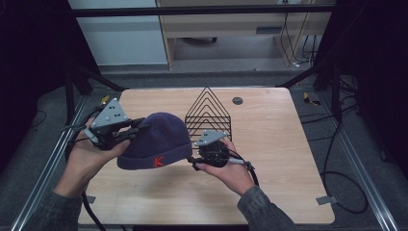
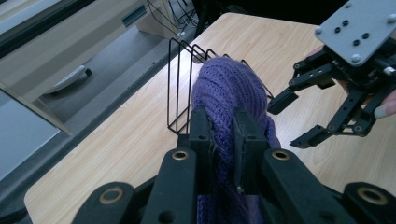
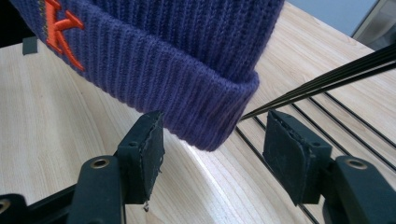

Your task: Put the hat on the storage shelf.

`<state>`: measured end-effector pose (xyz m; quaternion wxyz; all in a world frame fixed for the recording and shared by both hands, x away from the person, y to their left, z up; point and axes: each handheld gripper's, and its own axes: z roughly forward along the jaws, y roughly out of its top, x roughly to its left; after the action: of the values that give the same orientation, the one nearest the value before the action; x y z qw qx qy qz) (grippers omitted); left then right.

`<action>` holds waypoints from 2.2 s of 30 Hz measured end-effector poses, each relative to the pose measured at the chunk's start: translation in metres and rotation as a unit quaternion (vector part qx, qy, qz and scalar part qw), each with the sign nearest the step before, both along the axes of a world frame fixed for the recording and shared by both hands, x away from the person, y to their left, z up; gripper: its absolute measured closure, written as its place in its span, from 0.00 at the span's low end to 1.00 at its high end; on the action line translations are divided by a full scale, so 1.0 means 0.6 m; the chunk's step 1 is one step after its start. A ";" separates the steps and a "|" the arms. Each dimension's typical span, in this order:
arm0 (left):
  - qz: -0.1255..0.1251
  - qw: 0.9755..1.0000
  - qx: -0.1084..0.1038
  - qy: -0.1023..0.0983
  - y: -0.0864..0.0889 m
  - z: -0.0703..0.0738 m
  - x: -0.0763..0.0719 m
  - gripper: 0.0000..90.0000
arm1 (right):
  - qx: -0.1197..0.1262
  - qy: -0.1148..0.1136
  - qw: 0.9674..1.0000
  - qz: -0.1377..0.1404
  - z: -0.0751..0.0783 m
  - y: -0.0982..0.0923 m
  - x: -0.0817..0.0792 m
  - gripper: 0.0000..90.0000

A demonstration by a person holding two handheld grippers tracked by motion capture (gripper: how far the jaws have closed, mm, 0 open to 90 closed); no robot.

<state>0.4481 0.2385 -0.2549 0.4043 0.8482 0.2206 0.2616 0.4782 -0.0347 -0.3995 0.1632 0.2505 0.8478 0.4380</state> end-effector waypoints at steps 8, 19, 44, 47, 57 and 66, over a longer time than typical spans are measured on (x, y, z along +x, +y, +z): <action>-0.008 1.000 -0.005 -0.004 -0.002 0.003 -0.001 0.88 | 0.000 0.009 1.000 0.010 0.005 0.006 0.015 0.41; 0.000 1.000 -0.018 0.004 -0.004 -0.014 0.009 0.88 | -0.010 0.019 0.999 0.039 0.000 0.026 0.016 0.68; 0.013 0.997 -0.080 -0.016 -0.037 0.071 0.049 0.88 | 0.006 -0.021 1.000 0.017 0.125 -0.061 0.006 0.81; 0.011 0.996 -0.082 -0.015 -0.045 0.083 0.056 0.88 | 0.011 -0.023 1.000 0.009 0.139 -0.073 0.014 0.81; 0.017 0.997 -0.078 -0.023 -0.069 0.094 0.077 0.88 | 0.013 -0.029 1.000 -0.001 0.154 -0.091 0.020 0.81; 0.017 0.996 -0.084 -0.033 -0.100 0.119 0.105 0.88 | 0.014 -0.039 0.999 -0.016 0.177 -0.114 0.036 0.81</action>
<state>0.5112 0.1788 -0.1835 0.4767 0.7984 0.2427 0.2766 0.4996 -0.1028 -0.2933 0.1997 0.2487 0.8304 0.4568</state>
